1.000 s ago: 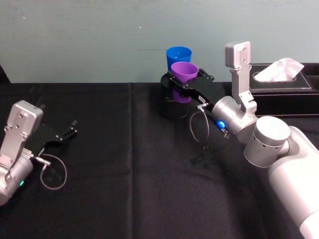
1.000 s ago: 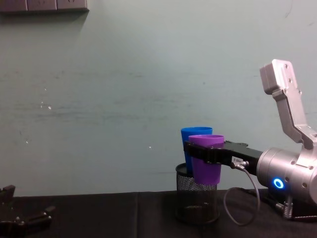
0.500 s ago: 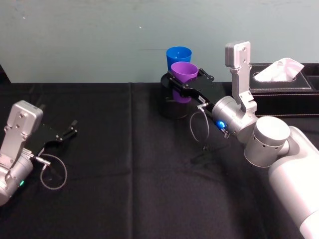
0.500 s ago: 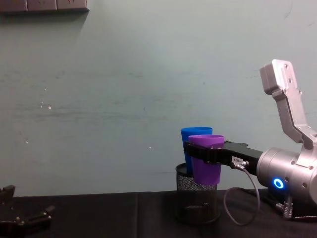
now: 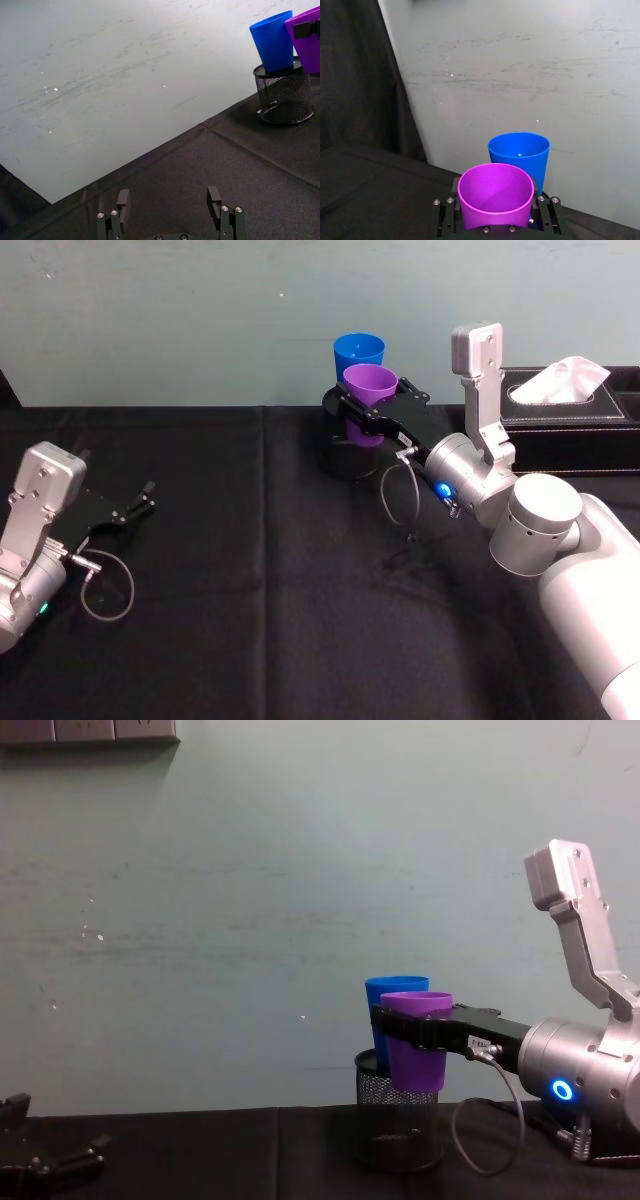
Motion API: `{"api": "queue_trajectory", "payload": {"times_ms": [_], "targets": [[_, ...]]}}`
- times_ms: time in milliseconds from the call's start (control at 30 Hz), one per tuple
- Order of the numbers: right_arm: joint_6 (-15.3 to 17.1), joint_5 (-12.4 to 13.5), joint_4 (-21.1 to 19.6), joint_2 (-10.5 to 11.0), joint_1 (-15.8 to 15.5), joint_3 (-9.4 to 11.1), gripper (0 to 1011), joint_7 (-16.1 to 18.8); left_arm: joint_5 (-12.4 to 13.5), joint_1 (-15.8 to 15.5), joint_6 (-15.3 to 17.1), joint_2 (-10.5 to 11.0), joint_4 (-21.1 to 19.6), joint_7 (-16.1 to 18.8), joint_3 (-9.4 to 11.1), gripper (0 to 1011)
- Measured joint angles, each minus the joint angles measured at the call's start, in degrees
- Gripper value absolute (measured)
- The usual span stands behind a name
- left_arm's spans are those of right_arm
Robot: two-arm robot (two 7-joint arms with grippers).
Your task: Pick up one cup with a gripper and tap it against the other cup.
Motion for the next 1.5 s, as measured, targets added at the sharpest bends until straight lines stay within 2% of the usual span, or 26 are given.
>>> {"api": "queue_trajectory", "payload": {"times_ms": [300,567,667,700,800,1033,1100,1200,1233,1333,1500], "targets": [[0.0,-0.1,-0.6,0.1,-0.5,0.1,743,0.0,0.0,0.0,0.0,0.0,0.0,0.0,0.0,1000],[1.4,-0.2,-9.7,2.1,-6.6,1.2,743,-1.5,0.0,0.0,0.0,0.0,0.0,0.0,0.0,1000],[2.6,0.0,-15.6,3.4,-10.8,1.7,743,-2.3,0.0,0.0,0.0,0.0,0.0,0.0,0.0,1000],[2.6,0.0,-15.6,3.4,-10.8,1.7,743,-2.3,0.0,0.0,0.0,0.0,0.0,0.0,0.0,1000],[3.8,0.2,-21.0,4.8,-15.1,1.9,743,-3.0,0.0,0.0,0.0,0.0,0.0,0.0,0.0,1000],[4.7,0.2,-26.7,6.7,-20.8,1.9,743,-3.5,0.0,0.0,0.0,0.0,0.0,0.0,0.0,1000],[3.3,-0.3,-26.9,7.1,-22.1,1.7,743,-3.5,0.0,0.0,0.0,0.0,0.0,0.0,0.0,1000],[-0.5,-2.4,-25.4,7.1,-23.1,1.1,743,-3.8,0.0,0.0,0.0,0.0,0.0,0.0,0.0,1000],[-2.6,-3.3,-24.1,7.0,-23.3,0.9,743,-3.9,0.0,0.0,0.0,0.0,0.0,0.0,0.0,1000],[-5.7,-4.7,-20.8,6.2,-23.2,0.7,743,-3.8,0.0,0.0,0.0,0.0,0.0,0.0,0.0,1000],[-8.2,-5.1,-17.0,5.1,-22.6,0.8,743,-3.0,0.0,0.0,0.0,0.0,0.0,0.0,0.0,1000]]}}
